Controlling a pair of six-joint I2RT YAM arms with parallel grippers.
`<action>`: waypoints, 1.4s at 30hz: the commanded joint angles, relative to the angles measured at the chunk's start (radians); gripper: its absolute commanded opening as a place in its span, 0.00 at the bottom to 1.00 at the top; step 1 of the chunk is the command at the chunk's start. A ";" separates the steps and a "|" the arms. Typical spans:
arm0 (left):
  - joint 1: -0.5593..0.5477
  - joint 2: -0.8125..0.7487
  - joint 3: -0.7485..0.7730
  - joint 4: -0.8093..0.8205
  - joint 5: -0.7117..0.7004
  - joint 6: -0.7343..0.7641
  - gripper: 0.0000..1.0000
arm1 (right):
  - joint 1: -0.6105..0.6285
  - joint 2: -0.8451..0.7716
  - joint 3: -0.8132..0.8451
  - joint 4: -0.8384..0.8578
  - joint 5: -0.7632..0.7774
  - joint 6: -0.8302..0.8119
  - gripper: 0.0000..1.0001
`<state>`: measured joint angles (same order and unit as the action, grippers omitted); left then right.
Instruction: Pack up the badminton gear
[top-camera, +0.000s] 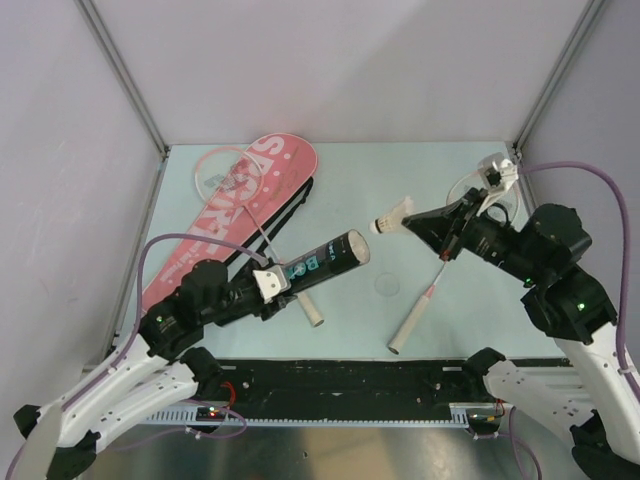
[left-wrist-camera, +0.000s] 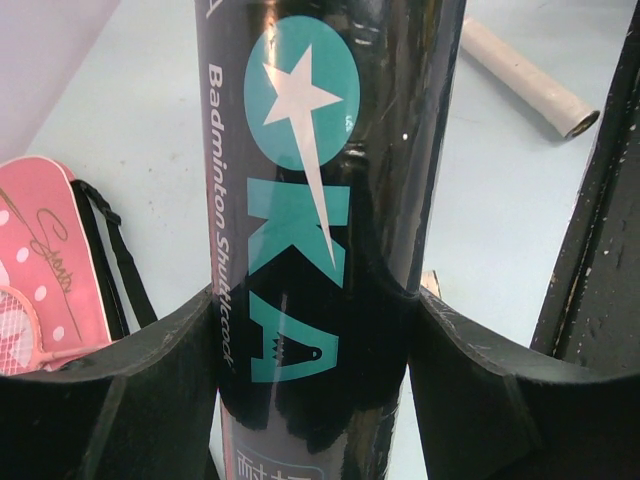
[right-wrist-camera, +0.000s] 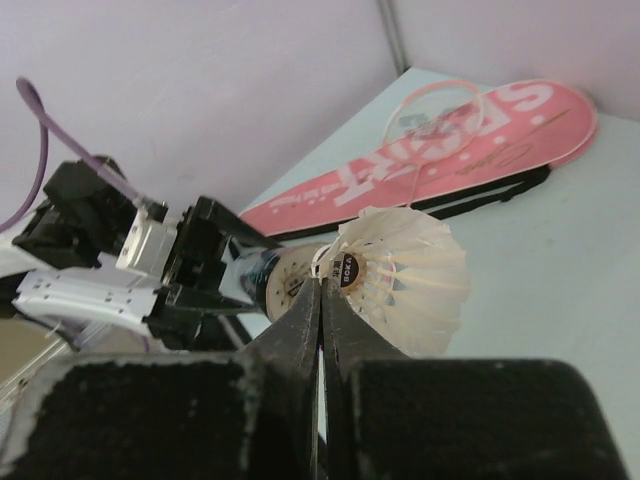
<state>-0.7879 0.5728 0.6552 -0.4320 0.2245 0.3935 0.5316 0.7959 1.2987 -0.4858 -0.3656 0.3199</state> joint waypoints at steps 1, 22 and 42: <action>-0.004 -0.021 0.065 0.054 0.067 0.029 0.00 | 0.084 -0.014 -0.029 0.062 0.030 0.026 0.00; -0.004 -0.060 0.046 0.078 0.168 0.066 0.00 | 0.326 0.055 -0.217 0.236 0.068 0.156 0.00; -0.004 -0.076 0.036 0.153 0.151 0.049 0.00 | 0.399 0.131 -0.345 0.368 0.031 0.246 0.00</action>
<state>-0.7868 0.5095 0.6613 -0.4747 0.3210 0.4309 0.9154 0.9024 0.9779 -0.1139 -0.3222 0.5510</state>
